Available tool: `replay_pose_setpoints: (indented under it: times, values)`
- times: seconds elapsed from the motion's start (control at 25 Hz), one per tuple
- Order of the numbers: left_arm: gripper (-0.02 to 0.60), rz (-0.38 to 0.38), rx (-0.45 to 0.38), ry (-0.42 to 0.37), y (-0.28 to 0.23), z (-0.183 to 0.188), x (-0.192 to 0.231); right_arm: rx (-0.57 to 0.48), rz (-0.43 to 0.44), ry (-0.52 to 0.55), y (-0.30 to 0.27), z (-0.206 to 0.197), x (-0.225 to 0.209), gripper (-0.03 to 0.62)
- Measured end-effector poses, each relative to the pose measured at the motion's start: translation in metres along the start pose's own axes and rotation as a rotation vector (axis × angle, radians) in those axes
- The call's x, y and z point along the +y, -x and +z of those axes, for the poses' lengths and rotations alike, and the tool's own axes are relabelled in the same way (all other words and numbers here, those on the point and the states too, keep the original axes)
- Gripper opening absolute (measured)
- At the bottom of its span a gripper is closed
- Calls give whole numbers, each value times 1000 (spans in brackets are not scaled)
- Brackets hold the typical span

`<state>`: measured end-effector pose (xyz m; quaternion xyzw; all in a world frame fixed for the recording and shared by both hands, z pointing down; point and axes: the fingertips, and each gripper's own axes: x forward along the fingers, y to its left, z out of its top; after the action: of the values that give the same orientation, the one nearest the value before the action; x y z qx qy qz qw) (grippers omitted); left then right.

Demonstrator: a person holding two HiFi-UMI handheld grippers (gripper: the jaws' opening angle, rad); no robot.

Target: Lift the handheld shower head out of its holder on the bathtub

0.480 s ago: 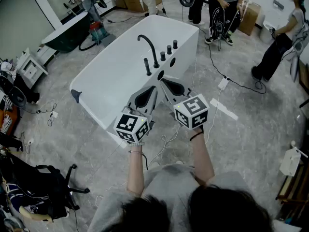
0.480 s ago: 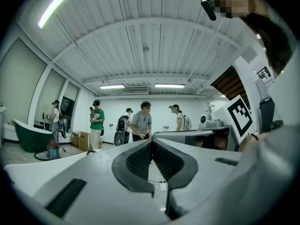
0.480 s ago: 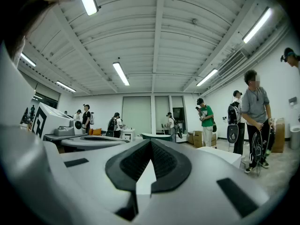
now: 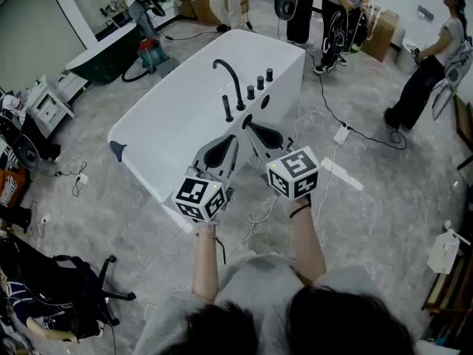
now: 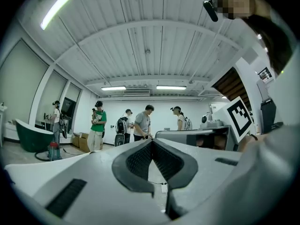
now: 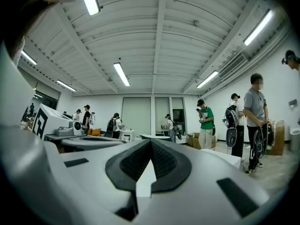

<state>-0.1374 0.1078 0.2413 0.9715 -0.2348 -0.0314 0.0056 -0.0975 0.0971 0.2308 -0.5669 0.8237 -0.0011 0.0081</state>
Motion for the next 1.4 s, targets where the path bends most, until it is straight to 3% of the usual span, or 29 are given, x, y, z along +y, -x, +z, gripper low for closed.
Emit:
replay_pose_setpoints:
  times: [0.2,0.4,0.6,0.8,1.08,1.4]
  values:
    - [6,-12,13,3,5,-5,8,-14,-21,-55,-3,-2,-5,0]
    - [6,-2,-1,37,6,-15,19,-24,24,-147,-5,-21,7,0]
    - [6,-11,53,59,-1,-38,22,13,0,-169,-13,-38,-2,0]
    - [6,9,35,59,-33,-34,41,11,10,-169,-35,-34,-37,0]
    - [6,54,-16,46,-116,-16,67,16,59,-93,-75,-6,-117,0]
    - [6,140,-14,69,-173,-26,95,55,139,-91,-114,-17,-171,0]
